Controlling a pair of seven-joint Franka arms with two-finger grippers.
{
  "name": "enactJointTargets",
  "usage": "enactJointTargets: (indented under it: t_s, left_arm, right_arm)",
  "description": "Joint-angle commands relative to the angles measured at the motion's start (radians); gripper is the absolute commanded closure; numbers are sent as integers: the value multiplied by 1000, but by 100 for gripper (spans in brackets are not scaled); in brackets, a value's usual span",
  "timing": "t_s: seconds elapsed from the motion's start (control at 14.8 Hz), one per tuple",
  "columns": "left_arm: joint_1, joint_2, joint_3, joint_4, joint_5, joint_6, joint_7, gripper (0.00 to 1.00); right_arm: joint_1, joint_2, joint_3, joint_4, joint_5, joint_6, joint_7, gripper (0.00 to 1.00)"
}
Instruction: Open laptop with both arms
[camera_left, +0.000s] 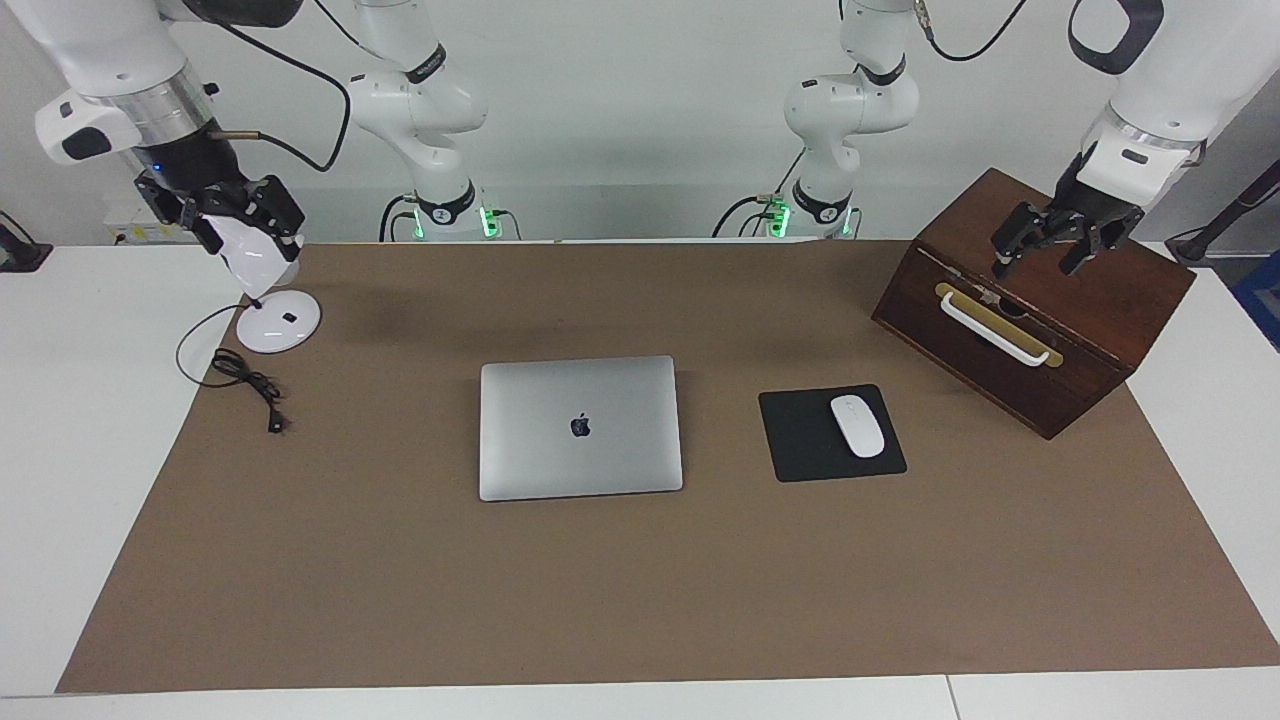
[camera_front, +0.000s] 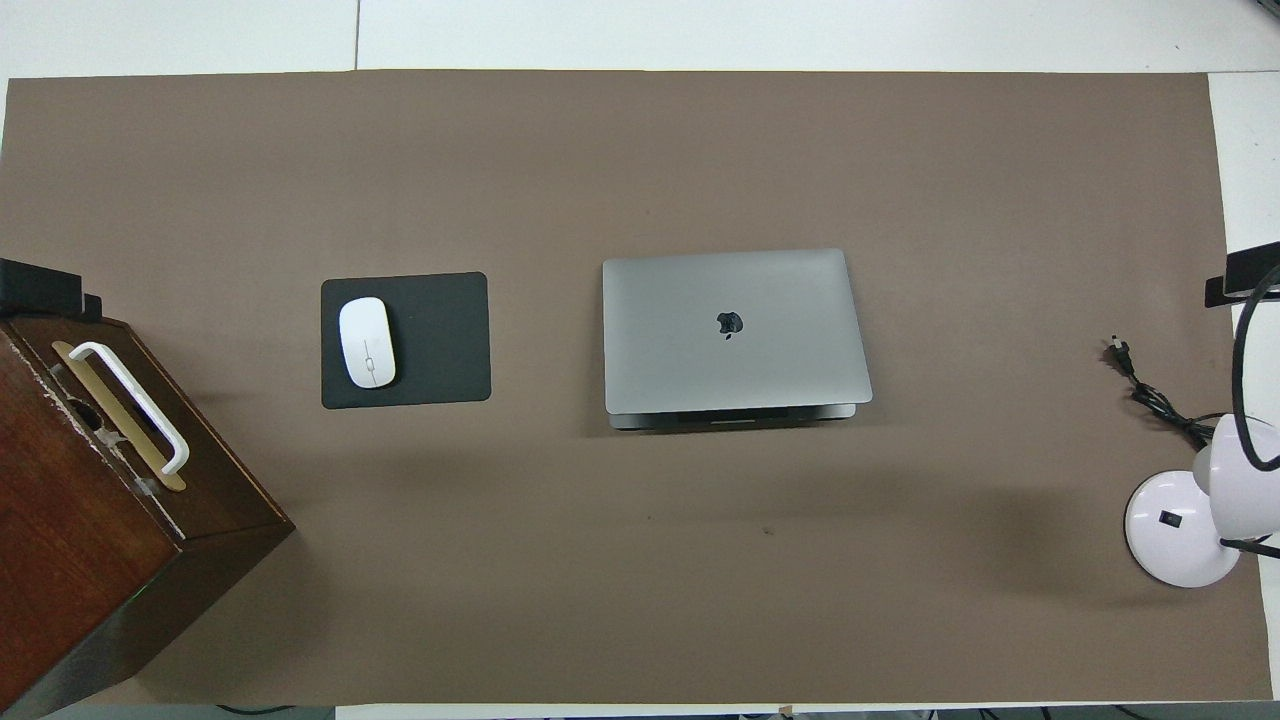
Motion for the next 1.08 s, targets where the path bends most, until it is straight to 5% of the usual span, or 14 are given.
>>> enactJointTargets:
  t_s: [0.0,1.02]
  left_arm:
    - [16,-4,-11,10,13,-17,-20,0]
    - [15,-7,-12,6,13,-9,-11,0]
  right_arm:
    - [-11,-26,8,-30,3,-2,11,0]
    - [-13,-29,8,-40,2,6,0,0]
